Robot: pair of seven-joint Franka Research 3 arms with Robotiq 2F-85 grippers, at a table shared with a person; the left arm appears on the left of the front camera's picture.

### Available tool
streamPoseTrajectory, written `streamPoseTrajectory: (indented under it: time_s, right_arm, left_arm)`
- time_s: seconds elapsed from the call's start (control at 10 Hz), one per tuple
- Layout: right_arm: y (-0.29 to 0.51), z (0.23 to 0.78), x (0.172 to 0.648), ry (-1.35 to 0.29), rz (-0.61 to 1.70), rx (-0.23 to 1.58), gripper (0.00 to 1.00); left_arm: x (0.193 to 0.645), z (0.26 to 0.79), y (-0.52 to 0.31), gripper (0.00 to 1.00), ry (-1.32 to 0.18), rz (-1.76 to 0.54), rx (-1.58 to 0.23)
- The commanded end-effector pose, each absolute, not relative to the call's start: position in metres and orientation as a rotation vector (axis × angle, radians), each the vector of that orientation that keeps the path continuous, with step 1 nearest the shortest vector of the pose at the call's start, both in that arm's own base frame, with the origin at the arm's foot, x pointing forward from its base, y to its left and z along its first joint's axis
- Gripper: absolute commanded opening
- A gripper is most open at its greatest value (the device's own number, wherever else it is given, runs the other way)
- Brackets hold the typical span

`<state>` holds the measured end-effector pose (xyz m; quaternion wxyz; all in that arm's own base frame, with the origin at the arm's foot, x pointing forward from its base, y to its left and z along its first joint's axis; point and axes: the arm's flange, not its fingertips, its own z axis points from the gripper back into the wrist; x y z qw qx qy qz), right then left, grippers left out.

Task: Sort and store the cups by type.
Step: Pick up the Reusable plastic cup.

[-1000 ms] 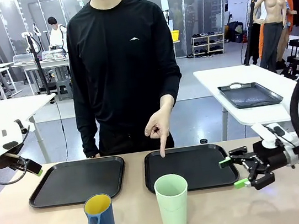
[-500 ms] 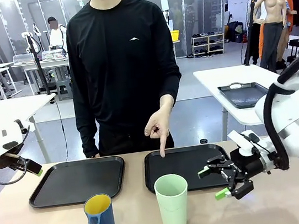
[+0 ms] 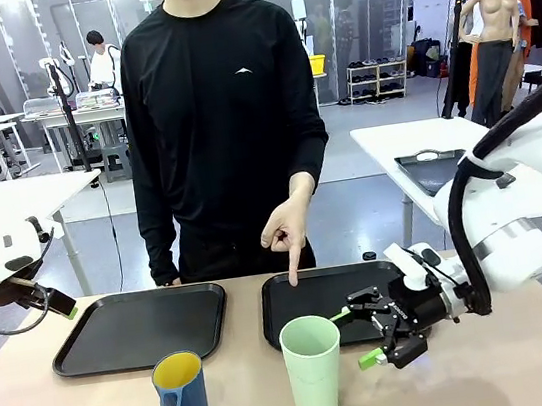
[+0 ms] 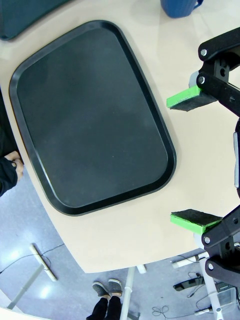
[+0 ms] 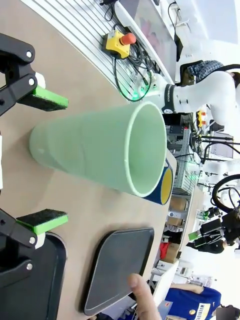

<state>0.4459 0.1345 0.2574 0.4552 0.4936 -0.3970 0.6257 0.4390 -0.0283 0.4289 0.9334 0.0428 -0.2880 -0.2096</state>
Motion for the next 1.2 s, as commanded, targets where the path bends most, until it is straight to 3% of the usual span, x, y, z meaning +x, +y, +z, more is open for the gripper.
streamPoseTrajectory:
  time_s: [0.0, 1.1]
  right_arm:
    - [0.142, 0.235, 0.441, -1.006, 1.557, 1.208, 1.00]
    - [0.194, 0.226, 0.438, -0.939, 1.595, 1.309, 1.00]
  left_arm:
    - [0.439, 0.430, -0.027, 1.00, -0.592, -0.424, 0.083]
    - [0.439, 0.430, -0.027, 1.00, -0.592, -0.424, 0.083]
